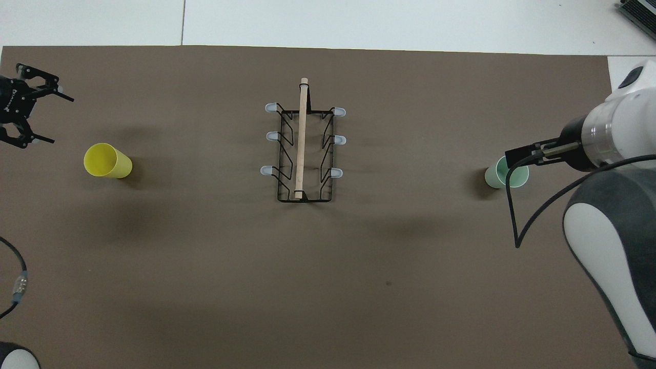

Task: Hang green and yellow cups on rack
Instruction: 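Grasp the yellow cup with the left gripper while the right gripper grasps the green cup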

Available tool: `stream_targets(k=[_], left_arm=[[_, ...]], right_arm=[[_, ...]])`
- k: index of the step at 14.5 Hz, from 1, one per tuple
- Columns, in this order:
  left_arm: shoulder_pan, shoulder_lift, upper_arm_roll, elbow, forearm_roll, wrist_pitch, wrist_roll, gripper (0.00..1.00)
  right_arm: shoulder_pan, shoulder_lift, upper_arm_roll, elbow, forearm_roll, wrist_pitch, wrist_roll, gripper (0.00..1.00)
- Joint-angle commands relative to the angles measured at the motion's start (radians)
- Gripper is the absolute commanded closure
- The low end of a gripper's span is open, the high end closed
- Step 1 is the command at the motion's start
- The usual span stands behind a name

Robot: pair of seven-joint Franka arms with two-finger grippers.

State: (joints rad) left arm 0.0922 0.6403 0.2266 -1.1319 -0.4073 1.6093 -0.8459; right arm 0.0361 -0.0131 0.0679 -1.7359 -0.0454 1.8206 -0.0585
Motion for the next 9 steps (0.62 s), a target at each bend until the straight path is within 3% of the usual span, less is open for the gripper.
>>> stream_targets(k=[1, 3, 7, 9], left_arm=[[0.044, 0.067, 0.003, 0.066, -0.048, 0.0, -0.102, 0.0], [0.046, 0.058, 0.0, 0.04, -0.097, 0.035, -0.162, 0.0], [0.057, -0.031, 0.02, -0.202, -0.195, 0.187, -0.185, 0.0], [0.057, -0.054, 0.02, -0.258, -0.211, 0.201, -0.185, 0.0]], right_arm=[[0.002, -0.03, -0.002, -0.056, -0.039, -0.003, -0.061, 0.0], [0.007, -0.025, 0.001, -0.077, -0.085, -0.004, -0.095, 0.0], [0.028, 0.008, 0.007, -0.109, -0.135, 0.009, -0.136, 0.0], [0.038, 0.034, 0.007, -0.108, -0.143, 0.025, -0.136, 0.0]])
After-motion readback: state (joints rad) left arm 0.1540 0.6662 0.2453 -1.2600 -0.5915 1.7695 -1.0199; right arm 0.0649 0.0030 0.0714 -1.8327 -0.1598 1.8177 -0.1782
